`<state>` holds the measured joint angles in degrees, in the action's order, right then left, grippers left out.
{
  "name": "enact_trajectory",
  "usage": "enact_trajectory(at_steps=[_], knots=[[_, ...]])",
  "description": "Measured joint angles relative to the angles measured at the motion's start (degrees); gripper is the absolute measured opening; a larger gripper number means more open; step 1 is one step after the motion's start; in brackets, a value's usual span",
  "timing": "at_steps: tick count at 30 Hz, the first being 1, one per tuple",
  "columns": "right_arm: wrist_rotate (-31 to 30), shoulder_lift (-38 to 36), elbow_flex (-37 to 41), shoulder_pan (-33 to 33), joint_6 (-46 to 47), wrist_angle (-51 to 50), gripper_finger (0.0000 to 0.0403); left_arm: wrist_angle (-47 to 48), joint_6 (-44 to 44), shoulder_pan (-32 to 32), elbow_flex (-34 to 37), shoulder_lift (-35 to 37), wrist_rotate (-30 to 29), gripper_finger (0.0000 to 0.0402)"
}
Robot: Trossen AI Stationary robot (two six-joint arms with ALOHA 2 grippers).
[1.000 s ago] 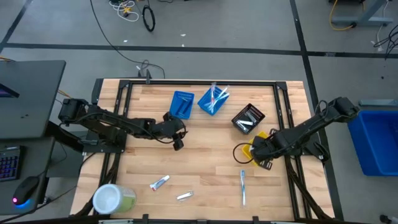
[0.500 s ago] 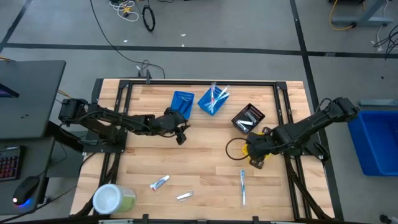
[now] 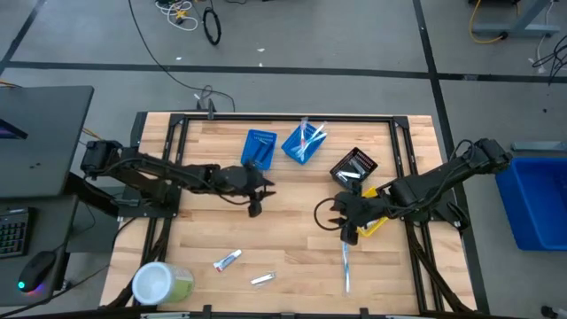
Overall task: Pick & Place Travel size toiletries
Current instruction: Put the blue toothbrush into the right blue basket
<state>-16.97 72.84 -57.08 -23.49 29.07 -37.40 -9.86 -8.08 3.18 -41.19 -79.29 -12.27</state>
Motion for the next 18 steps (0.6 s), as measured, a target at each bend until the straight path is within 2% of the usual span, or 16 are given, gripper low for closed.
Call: enact_trajectory(at_steps=[2,6,8,15,18], knots=[[0.16,0.00,0.00,0.00,-0.02,1.25,0.0170,1.48,0.00,1.00,0.00,-0.01,0.55,0.0135],[5.07,0.90,0.00,0.02,3.44,3.31,0.0163,4.35,-0.02,2.24,-0.02,-0.02,0.25,0.0135],[7.93,1.80,0.00,-0.02,10.23,3.32,0.0162,5.56,-0.57,2.69,-0.02,-0.04,-0.41,0.0135],[27.90,8.17,0.04,-3.56,43.65,0.05,0.0171,6.67,-2.86,2.89,-0.02,-0.04,-2.10,0.0135],[33.14,12.30,0.04,-5.86,53.49,-0.03,0.0174,6.46,-2.78,2.89,-0.02,-0.04,-2.35,0.0135]])
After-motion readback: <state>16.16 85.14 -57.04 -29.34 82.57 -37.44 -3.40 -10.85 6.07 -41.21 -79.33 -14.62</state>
